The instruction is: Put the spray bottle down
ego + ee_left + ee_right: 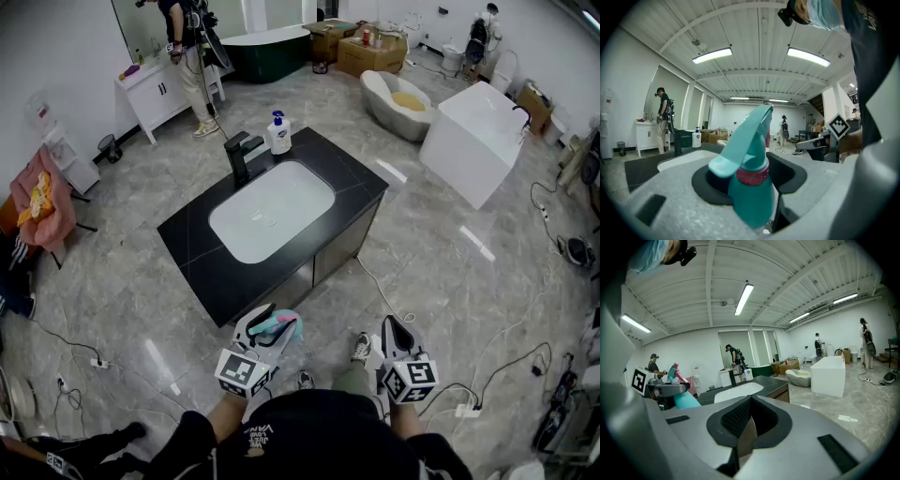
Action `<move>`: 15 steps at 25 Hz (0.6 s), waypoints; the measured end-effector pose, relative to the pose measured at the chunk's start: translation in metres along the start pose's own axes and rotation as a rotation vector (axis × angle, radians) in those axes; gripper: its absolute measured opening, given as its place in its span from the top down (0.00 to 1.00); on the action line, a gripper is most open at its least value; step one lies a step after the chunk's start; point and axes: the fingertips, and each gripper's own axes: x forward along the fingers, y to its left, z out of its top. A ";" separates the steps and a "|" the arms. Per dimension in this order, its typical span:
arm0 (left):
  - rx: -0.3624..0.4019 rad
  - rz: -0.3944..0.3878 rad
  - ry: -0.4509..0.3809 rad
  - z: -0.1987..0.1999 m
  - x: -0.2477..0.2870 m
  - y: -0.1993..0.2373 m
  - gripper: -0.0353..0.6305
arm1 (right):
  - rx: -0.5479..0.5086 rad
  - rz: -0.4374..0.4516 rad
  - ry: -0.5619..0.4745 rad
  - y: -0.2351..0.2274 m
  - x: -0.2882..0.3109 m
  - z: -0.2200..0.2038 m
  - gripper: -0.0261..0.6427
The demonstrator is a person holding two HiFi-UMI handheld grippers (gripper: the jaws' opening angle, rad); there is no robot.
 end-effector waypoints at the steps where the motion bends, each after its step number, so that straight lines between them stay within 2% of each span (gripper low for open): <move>1: 0.000 0.001 -0.002 -0.001 -0.002 0.000 0.61 | 0.000 0.000 -0.001 0.001 -0.001 -0.001 0.96; 15: 0.014 -0.005 0.004 -0.003 0.008 0.001 0.61 | 0.035 0.016 -0.042 -0.002 0.001 0.000 0.96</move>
